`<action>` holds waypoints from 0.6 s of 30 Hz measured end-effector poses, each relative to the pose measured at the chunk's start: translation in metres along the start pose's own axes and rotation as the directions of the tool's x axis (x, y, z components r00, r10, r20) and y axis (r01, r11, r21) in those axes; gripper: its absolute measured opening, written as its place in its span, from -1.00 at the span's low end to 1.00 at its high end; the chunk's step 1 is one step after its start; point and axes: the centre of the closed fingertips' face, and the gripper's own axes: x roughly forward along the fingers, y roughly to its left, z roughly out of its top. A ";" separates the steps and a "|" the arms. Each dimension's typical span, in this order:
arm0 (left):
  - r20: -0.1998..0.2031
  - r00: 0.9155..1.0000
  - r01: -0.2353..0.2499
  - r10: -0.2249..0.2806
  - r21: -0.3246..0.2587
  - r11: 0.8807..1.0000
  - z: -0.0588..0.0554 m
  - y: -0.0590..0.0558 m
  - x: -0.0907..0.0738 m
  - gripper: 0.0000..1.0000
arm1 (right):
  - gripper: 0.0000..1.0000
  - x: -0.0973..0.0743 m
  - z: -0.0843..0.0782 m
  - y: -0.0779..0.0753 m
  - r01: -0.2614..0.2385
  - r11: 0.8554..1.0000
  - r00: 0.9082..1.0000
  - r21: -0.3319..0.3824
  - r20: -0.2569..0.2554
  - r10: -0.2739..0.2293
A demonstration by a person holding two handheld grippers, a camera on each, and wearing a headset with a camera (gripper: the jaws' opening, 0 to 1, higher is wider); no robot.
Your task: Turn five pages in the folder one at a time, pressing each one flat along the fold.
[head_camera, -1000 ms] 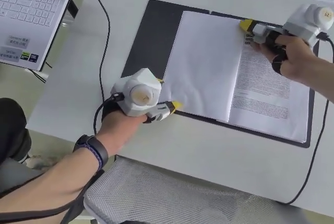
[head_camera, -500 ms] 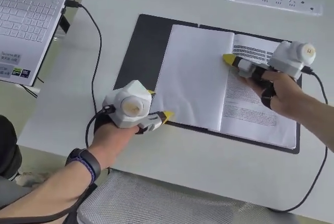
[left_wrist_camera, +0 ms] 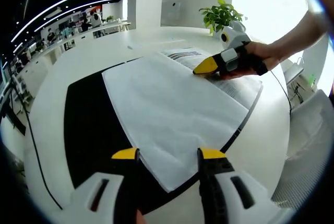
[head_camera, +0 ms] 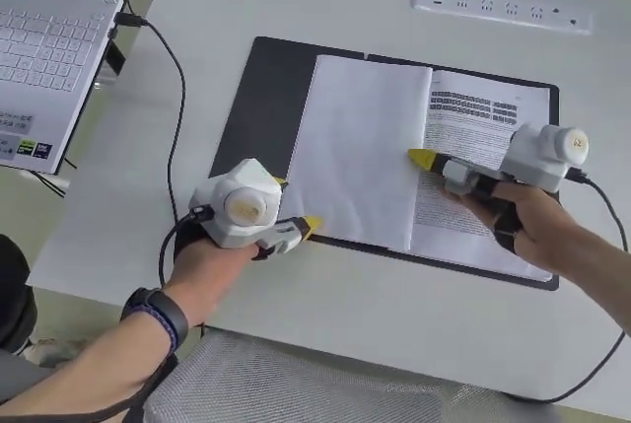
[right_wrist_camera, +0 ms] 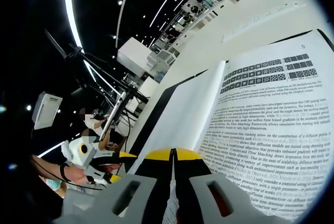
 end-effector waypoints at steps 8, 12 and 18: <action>0.001 1.000 0.000 0.000 0.001 1.000 0.001 -0.001 -0.002 -0.13 | -1.00 -0.010 -0.026 0.013 -0.023 1.000 0.999 0.009 -0.027 0.023; 0.003 1.000 0.000 0.000 0.001 1.000 0.001 -0.001 -0.002 -0.13 | -1.00 -0.017 -0.044 0.022 -0.040 0.999 0.998 0.023 -0.046 0.041; 0.004 1.000 0.001 -0.001 0.000 1.000 0.002 -0.002 -0.004 -0.13 | -1.00 -0.024 -0.063 0.033 -0.048 0.998 0.997 0.046 -0.051 0.051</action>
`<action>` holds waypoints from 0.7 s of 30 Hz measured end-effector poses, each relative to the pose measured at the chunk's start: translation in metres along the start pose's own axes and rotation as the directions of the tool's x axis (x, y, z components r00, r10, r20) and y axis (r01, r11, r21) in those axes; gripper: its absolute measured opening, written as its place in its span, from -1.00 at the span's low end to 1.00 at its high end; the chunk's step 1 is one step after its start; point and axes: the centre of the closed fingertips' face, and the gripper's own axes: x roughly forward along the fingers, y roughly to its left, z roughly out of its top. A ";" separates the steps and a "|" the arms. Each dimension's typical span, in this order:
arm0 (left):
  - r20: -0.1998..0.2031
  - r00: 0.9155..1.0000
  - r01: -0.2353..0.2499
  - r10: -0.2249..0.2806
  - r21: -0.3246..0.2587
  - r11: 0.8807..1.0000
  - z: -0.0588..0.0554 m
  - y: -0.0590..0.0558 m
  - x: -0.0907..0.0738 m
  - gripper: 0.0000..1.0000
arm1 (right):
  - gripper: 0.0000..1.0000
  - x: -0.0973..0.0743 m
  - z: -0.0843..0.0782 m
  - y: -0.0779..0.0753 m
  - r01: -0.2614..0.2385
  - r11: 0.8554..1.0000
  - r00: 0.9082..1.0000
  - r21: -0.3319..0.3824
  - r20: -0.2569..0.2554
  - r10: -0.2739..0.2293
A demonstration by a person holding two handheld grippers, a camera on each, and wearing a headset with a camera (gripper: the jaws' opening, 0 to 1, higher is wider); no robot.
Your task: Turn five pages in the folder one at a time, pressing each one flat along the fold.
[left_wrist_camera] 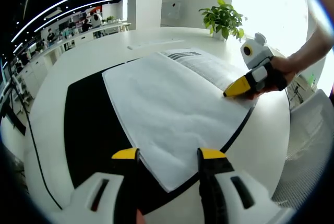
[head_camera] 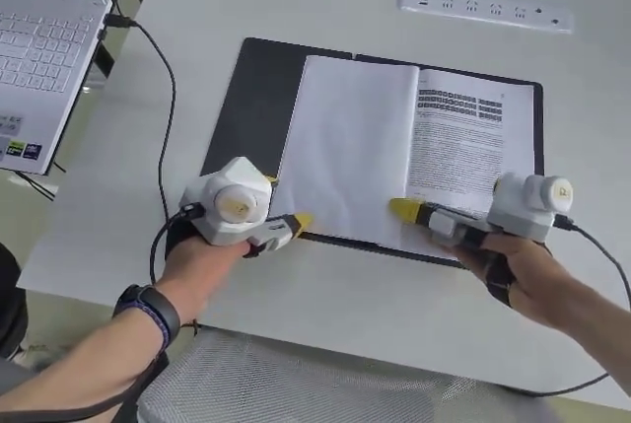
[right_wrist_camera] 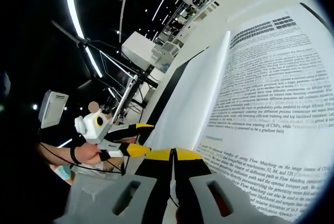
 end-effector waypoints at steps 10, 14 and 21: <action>0.001 1.000 0.005 -0.005 0.016 1.000 0.000 0.000 -0.001 -0.16 | -1.00 -0.008 -0.027 0.010 -0.016 1.000 0.998 -0.023 -0.062 0.015; -0.004 1.000 0.012 -0.012 0.021 1.000 0.001 0.000 -0.002 -0.16 | -1.00 -0.009 -0.031 0.010 -0.017 1.000 0.998 -0.018 -0.066 0.016; -0.005 1.000 0.006 -0.006 0.019 1.000 0.001 -0.001 -0.002 -0.15 | -1.00 -0.010 -0.045 0.015 -0.014 1.000 0.993 -0.026 -0.115 0.011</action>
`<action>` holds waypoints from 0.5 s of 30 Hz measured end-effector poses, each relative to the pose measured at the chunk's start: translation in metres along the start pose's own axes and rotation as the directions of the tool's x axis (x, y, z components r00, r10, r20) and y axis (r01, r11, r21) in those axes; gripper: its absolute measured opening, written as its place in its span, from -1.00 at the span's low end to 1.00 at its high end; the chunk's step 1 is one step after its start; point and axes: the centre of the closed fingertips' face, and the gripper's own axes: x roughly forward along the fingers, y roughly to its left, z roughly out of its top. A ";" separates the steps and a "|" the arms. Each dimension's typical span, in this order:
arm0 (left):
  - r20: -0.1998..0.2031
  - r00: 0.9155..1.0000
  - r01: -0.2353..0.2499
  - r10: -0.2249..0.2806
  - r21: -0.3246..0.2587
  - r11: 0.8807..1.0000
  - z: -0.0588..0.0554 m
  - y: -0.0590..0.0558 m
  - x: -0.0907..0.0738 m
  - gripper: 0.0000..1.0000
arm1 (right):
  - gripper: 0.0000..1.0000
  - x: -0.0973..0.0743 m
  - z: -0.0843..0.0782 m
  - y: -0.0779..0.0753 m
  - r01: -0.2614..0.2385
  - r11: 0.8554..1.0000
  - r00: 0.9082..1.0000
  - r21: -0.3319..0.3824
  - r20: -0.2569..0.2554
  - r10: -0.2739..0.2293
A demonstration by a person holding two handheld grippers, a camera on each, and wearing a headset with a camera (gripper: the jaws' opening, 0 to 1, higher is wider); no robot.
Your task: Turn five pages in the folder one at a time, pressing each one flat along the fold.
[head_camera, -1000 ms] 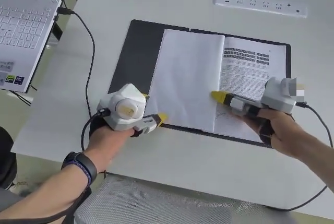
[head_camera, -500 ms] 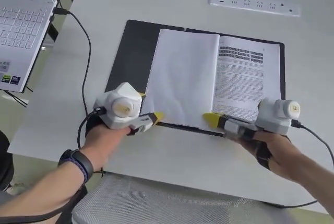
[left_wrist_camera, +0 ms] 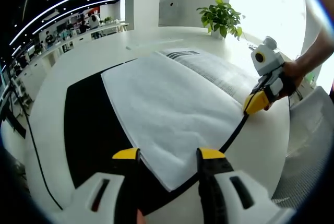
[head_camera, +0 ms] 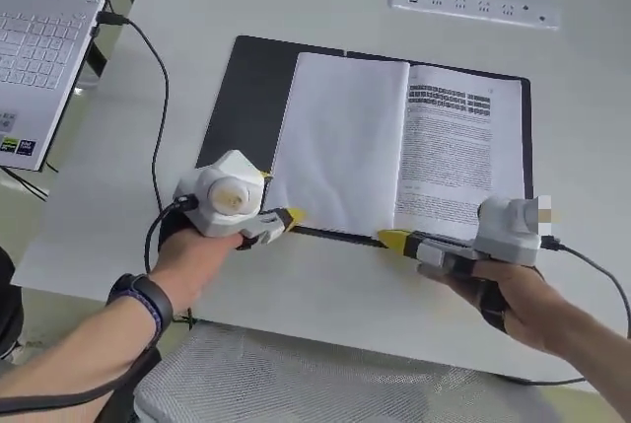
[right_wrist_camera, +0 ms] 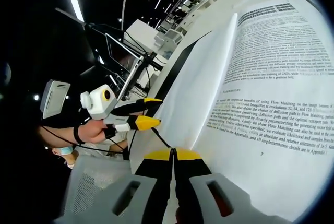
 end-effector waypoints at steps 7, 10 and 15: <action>-0.018 1.000 0.010 -0.010 0.008 1.000 -0.001 0.000 0.001 -0.15 | -1.00 -0.001 -0.003 0.001 0.010 1.000 1.000 -0.001 -0.006 -0.010; -0.023 1.000 0.012 -0.012 0.005 1.000 -0.001 0.001 0.001 -0.15 | -1.00 -0.003 -0.002 -0.003 0.014 1.000 1.000 0.002 -0.002 -0.014; -0.046 0.999 0.013 -0.013 0.009 1.000 -0.003 0.000 -0.001 -0.06 | -1.00 -0.007 0.003 -0.006 0.018 1.000 1.000 0.012 0.015 -0.019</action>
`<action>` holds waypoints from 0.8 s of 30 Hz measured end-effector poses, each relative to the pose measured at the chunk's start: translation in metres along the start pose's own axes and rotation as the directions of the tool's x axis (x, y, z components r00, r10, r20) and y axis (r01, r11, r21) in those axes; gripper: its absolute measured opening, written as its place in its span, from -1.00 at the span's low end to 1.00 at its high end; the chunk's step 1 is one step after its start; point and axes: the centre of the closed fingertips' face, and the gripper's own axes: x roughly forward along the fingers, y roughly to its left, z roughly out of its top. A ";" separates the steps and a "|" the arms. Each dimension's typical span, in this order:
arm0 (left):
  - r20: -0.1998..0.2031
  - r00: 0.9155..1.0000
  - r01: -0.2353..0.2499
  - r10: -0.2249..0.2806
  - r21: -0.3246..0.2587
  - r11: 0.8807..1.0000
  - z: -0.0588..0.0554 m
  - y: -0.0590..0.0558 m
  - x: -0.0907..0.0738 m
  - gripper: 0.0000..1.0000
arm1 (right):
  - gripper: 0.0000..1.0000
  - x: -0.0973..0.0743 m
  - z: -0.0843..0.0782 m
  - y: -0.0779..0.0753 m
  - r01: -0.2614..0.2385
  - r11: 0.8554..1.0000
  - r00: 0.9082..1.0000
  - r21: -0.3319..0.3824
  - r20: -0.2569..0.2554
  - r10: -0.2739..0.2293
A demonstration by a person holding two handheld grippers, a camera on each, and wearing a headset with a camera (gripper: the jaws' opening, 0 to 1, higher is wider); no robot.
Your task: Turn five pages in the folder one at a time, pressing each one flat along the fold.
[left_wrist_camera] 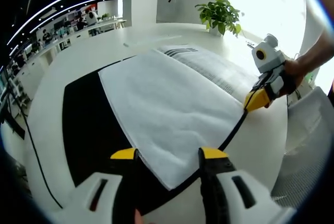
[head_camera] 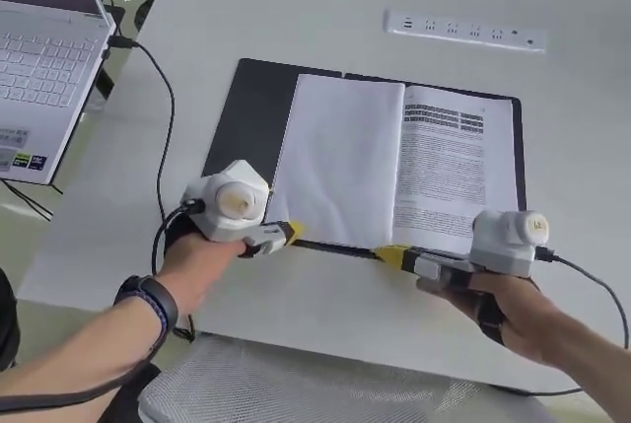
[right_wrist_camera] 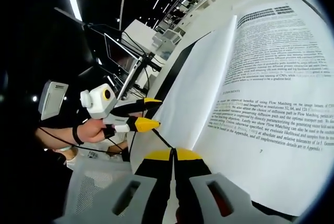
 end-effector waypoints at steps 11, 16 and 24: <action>0.027 1.000 0.003 -0.002 -0.004 1.000 0.011 0.000 -0.022 0.10 | -0.89 -0.024 0.023 0.002 0.061 0.996 0.996 -0.070 0.072 -0.056; 0.057 0.998 0.003 -0.002 -0.016 1.000 0.021 -0.001 -0.032 0.12 | -0.73 -0.038 0.034 -0.005 0.123 0.986 0.989 -0.116 0.098 -0.112; 0.103 0.995 0.004 -0.004 0.002 1.000 0.038 -0.001 -0.047 0.14 | -0.47 -0.070 0.048 -0.004 0.237 0.949 0.969 -0.209 0.120 -0.216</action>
